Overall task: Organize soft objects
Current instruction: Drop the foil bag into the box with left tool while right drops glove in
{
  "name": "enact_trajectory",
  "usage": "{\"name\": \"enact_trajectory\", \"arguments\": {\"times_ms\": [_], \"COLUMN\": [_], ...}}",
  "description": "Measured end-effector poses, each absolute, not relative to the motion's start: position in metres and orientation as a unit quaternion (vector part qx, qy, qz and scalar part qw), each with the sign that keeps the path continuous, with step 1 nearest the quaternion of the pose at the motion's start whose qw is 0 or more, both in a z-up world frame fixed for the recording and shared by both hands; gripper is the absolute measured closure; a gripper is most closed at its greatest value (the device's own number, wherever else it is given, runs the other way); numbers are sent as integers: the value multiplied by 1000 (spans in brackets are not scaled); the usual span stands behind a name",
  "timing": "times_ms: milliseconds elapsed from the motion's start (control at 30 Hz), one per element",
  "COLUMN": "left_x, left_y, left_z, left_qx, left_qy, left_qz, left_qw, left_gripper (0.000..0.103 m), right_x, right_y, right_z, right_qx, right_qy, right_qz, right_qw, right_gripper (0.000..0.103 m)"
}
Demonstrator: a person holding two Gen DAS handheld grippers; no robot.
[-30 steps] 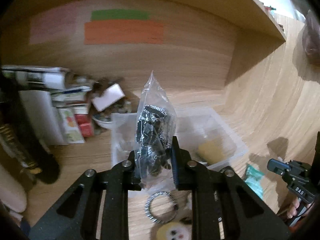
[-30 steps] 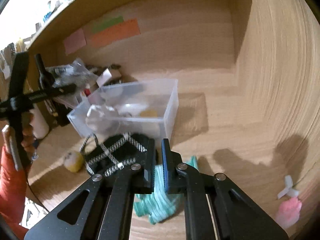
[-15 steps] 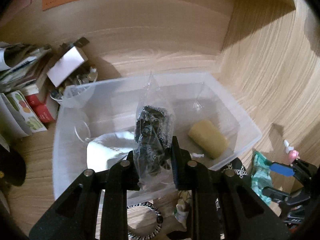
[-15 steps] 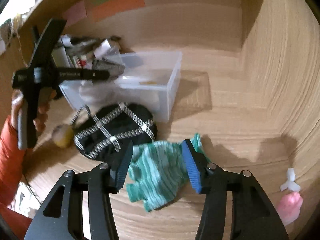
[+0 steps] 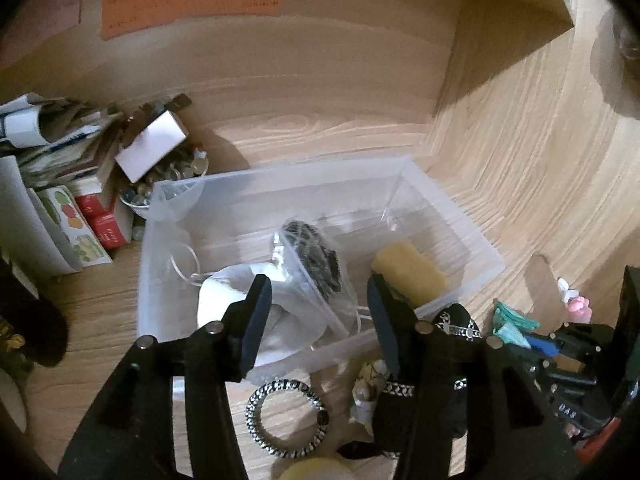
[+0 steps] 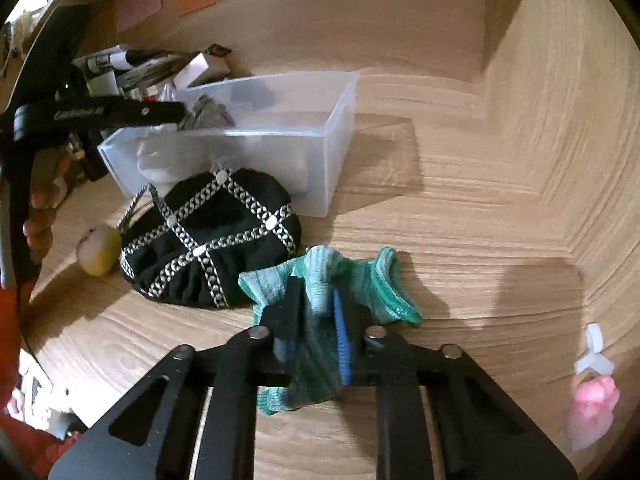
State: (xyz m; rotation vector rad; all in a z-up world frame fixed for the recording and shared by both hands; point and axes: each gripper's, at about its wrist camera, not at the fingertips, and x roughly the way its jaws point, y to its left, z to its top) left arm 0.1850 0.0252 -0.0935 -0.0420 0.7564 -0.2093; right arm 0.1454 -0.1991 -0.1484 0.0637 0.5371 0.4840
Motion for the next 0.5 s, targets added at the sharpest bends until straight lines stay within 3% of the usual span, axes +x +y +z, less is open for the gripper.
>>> {"name": "enact_trajectory", "arguments": {"times_ms": [233, 300, 500], "left_x": [154, 142, 117], "left_y": [39, 45, 65], "left_z": [-76, -72, -75], "left_qx": [-21, -24, -51], "left_qy": [331, 319, 314], "left_qz": [-90, -87, -65], "left_qw": [939, 943, 946], "left_gripper": [28, 17, 10], "right_x": [136, 135, 139], "right_y": [-215, -218, -207], "right_z": [-106, -92, -56], "right_qx": [61, 68, 58], "right_qy": [194, 172, 123], "right_qz": [225, 227, 237], "right_qw": [953, 956, 962], "right_gripper": [91, 91, 91]}}
